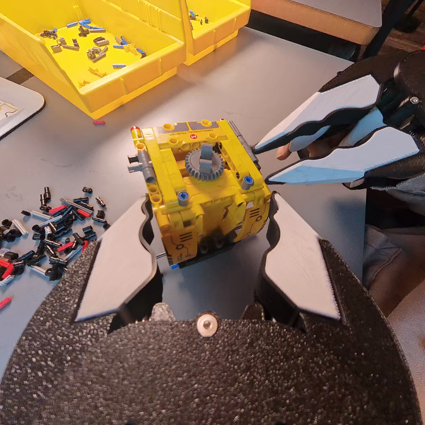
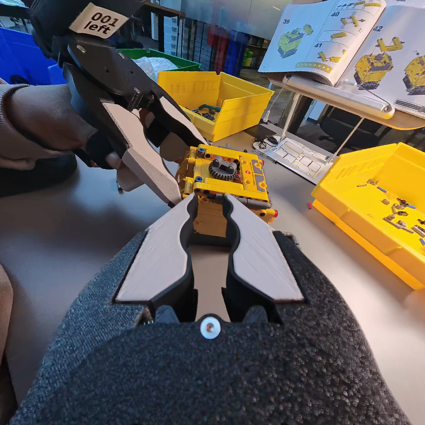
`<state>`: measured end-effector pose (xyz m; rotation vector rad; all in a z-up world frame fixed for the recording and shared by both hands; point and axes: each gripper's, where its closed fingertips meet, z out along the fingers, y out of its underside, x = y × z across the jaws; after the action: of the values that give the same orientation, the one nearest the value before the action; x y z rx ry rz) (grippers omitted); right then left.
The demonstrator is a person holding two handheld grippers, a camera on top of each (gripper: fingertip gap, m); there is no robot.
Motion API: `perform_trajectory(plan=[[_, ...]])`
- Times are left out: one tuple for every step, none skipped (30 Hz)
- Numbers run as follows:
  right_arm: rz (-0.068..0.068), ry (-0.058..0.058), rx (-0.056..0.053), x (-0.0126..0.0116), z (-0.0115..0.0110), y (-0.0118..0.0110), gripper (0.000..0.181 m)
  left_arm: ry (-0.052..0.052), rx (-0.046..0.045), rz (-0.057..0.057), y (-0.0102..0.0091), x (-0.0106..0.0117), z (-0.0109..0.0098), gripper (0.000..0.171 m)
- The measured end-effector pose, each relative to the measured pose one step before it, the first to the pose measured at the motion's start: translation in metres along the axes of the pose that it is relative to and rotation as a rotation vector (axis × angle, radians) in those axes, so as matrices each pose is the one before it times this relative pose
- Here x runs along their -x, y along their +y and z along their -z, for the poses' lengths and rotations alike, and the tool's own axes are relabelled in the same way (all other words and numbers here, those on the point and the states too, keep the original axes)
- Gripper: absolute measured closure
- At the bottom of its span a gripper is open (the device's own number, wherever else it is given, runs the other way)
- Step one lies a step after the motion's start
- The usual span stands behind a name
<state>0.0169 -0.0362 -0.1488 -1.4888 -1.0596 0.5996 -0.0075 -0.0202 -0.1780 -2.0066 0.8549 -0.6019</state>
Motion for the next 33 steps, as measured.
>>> perform_trajectory(plan=[[0.0209, 0.0050, 0.0000, 0.00091, -0.00018, -0.00047, 0.163, -0.0036, 0.00132, -0.0043, -0.00007, -0.00043, -0.00036, 0.070], [0.0276, -0.0015, -0.0007, 0.00279, -0.00055, -0.00083, 0.168, -0.0035, 0.00218, -0.0075, -0.00017, -0.00091, -0.00055, 0.070], [0.0180, -0.0060, 0.0075, 0.00455, -0.00146, 0.00007, 0.171, -0.0035, 0.00188, -0.0031, -0.00007, -0.00079, -0.00063, 0.070], [0.0258, 0.0271, 0.0061, -0.00155, -0.00078, 0.00034, 0.171, -0.0075, -0.00132, 0.0095, -0.00048, 0.00132, -0.00024, 0.070], [0.0055, 0.0124, 0.0043, -0.00145, -0.00011, 0.00019, 0.170, -0.0038, -0.00079, 0.0038, -0.00013, 0.00113, -0.00015, 0.070], [-0.0268, -0.0033, 0.0018, -0.00109, 0.00044, 0.00009, 0.169, 0.0005, 0.00053, 0.0038, 0.00001, 0.00030, 0.00004, 0.070], [-0.0355, -0.0099, -0.0124, -0.00111, 0.00188, -0.00135, 0.168, 0.0005, -0.00107, 0.0044, 0.00005, 0.00033, 0.00018, 0.070], [-0.0213, -0.0053, -0.0255, -0.00137, 0.00306, -0.00314, 0.168, 0.0027, -0.00392, 0.0060, -0.00006, 0.00047, 0.00016, 0.070], [-0.0100, 0.0047, -0.0214, -0.00212, 0.00297, -0.00280, 0.168, 0.0035, -0.00414, 0.0067, -0.00003, 0.00059, 0.00013, 0.070], [-0.0031, 0.0074, 0.0013, -0.00185, 0.00126, 0.00030, 0.166, 0.0030, -0.00190, 0.0036, -0.00004, 0.00025, 0.00003, 0.070], [0.0006, 0.0028, 0.0180, -0.00095, -0.00048, 0.00303, 0.164, 0.0016, 0.00054, -0.0015, -0.00009, 0.00002, -0.00002, 0.070], [0.0034, 0.0023, 0.0082, -0.00032, -0.00101, 0.00204, 0.163, 0.0005, 0.00131, -0.0044, -0.00005, -0.00038, -0.00022, 0.070], [0.0031, -0.0022, 0.0023, 0.00066, -0.00122, 0.00117, 0.162, -0.0011, 0.00097, -0.0049, -0.00004, -0.00048, -0.00022, 0.070], [0.0027, -0.0072, 0.0103, 0.00160, -0.00180, 0.00210, 0.162, -0.0023, 0.00025, -0.0031, 0.00000, -0.00031, -0.00002, 0.070], [0.0017, 0.0012, 0.0004, 0.00067, -0.00131, 0.00029, 0.162, -0.0027, -0.00033, 0.0013, 0.00007, 0.00020, 0.00015, 0.070], [0.0000, -0.0016, 0.0025, 0.00040, -0.00055, -0.00006, 0.162, 0.0030, -0.00073, 0.0056, 0.00009, -0.00012, 0.00021, 0.071], [-0.0064, -0.0035, 0.0050, 0.00001, -0.00036, -0.00020, 0.162, 0.0018, -0.00071, 0.0031, 0.00003, -0.00005, 0.00006, 0.070], [-0.0070, -0.0050, 0.0048, 0.00002, -0.00032, -0.00007, 0.162, -0.0001, 0.00059, 0.0017, -0.00004, -0.00018, 0.00003, 0.071], [-0.0060, -0.0054, 0.0045, 0.00027, -0.00020, -0.00004, 0.161, -0.0005, 0.00132, -0.0002, -0.00002, -0.00049, 0.00002, 0.071], [-0.0046, -0.0066, 0.0054, 0.00071, 0.00001, -0.00007, 0.160, -0.0026, 0.00124, -0.0015, 0.00001, -0.00002, -0.00009, 0.071], [-0.0028, -0.0041, 0.0040, 0.00089, 0.00004, 0.00006, 0.160, -0.0006, 0.00054, -0.0002, -0.00003, -0.00011, 0.00001, 0.071], [-0.0019, -0.0042, 0.0001, 0.00101, -0.00012, -0.00018, 0.160, -0.0012, 0.00010, -0.0010, 0.00004, -0.00019, -0.00003, 0.071], [0.0026, -0.0003, -0.0005, 0.00035, -0.00009, -0.00018, 0.160, -0.0025, -0.00035, -0.0021, -0.00012, -0.00029, -0.00011, 0.071], [0.0078, -0.0162, -0.0050, 0.00304, -0.00043, -0.00106, 0.169, -0.0056, -0.00059, -0.0077, -0.00030, -0.00035, -0.00050, 0.071], [-0.0237, 0.0002, -0.0009, 0.00245, -0.00179, -0.00042, 0.171, -0.0082, 0.00320, -0.0071, 0.00009, 0.00003, -0.00023, 0.071], [0.0160, 0.0090, -0.0012, -0.00031, -0.00068, 0.00067, 0.172, -0.0020, 0.00199, 0.0024, 0.00015, 0.00109, 0.00027, 0.071], [0.0108, 0.0044, -0.0010, -0.00094, -0.00017, 0.00048, 0.172, -0.0046, -0.00030, 0.0021, 0.00000, 0.00135, -0.00001, 0.071], [-0.0180, -0.0088, -0.0037, 0.00023, -0.00032, -0.00043, 0.172, 0.0005, -0.00003, 0.0021, -0.00003, 0.00019, 0.00020, 0.071], [-0.0266, -0.0165, -0.0039, 0.00052, 0.00016, -0.00060, 0.172, 0.0019, -0.00121, 0.0000, 0.00004, 0.00016, 0.00013, 0.070], [-0.0207, -0.0112, -0.0059, 0.00037, 0.00012, -0.00056, 0.171, 0.0029, -0.00217, 0.0019, 0.00003, -0.00004, 0.00008, 0.070], [-0.0112, -0.0043, -0.0082, 0.00053, 0.00045, -0.00020, 0.171, 0.0018, -0.00216, 0.0012, 0.00000, -0.00004, 0.00001, 0.070], [-0.0159, -0.0015, -0.0105, 0.00005, 0.00086, -0.00038, 0.171, 0.0004, -0.00184, 0.0005, -0.00007, 0.00011, 0.00002, 0.070], [-0.0220, -0.0047, -0.0112, -0.00051, 0.00120, -0.00072, 0.169, 0.0013, -0.00204, 0.0023, -0.00016, 0.00023, -0.00003, 0.070]])
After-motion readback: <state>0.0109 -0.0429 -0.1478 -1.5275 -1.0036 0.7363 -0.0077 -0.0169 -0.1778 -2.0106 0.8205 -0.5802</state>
